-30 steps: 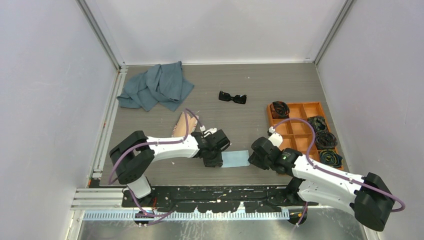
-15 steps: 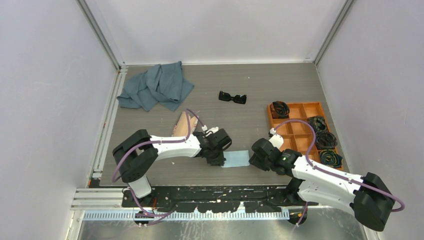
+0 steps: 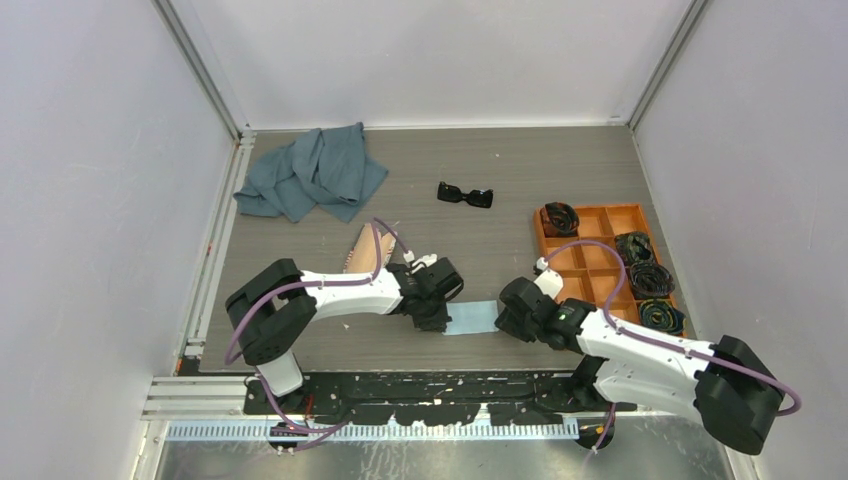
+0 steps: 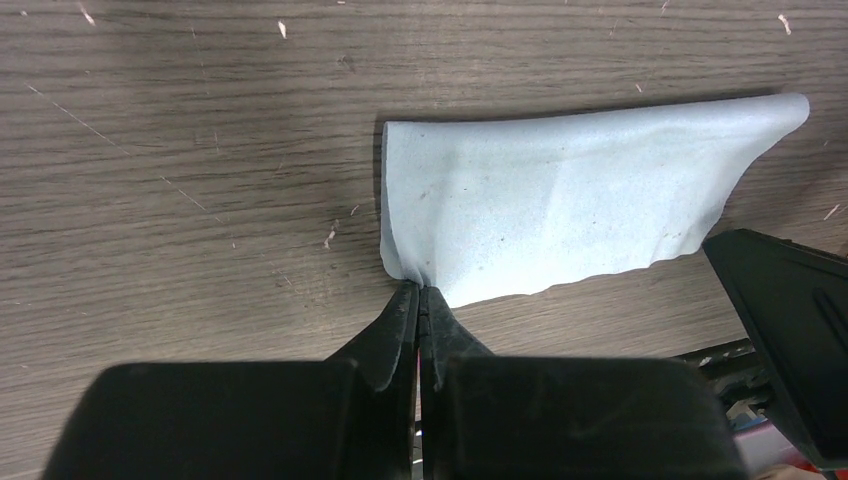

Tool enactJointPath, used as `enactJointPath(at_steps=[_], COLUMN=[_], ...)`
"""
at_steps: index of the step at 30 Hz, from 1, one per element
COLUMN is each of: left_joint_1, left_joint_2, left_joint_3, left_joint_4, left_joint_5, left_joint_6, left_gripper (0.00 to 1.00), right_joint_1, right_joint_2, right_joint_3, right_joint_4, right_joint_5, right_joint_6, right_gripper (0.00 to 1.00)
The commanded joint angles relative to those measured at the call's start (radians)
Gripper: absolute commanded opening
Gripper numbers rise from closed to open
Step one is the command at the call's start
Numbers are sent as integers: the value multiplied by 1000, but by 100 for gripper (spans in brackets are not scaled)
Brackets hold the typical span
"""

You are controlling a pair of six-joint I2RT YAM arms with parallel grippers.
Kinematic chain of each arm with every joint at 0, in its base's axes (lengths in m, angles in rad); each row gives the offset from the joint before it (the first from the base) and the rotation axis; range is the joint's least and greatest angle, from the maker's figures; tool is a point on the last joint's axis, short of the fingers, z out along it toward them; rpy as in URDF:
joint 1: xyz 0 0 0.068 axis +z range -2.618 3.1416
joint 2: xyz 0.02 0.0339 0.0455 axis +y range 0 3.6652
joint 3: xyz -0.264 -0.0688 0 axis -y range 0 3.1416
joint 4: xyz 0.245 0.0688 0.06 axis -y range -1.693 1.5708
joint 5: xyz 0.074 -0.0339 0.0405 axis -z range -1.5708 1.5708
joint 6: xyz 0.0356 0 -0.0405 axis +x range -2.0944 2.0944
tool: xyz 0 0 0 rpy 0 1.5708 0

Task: Organize the sunglasses
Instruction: Fold the glasses cleaning cloth at the center of the board.

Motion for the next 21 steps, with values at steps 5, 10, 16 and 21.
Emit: enactJointPath(at_steps=[5,10,16,21], left_joint_1=[2,0,1,1], left_joint_2=[3,-12,-15,-7], left_joint_3=[20,27,38,40], left_joint_4=[-7,-13,-23,-19], left_joint_5=[-19,-29,-32,-23], left_joint_6=[-6,-4,0,5], left_gripper=[1,1,1,1], right_joint_1=[4,5,4,3], right_joint_2=[44,8,-14,-5], right_joint_3=[-11,-6,7,-3], right_joint_4=[79,57,29,30], right_joint_5=[2,22,27,13], right_joint_6=[21,25,17,14], right_gripper=[21,6,22,29])
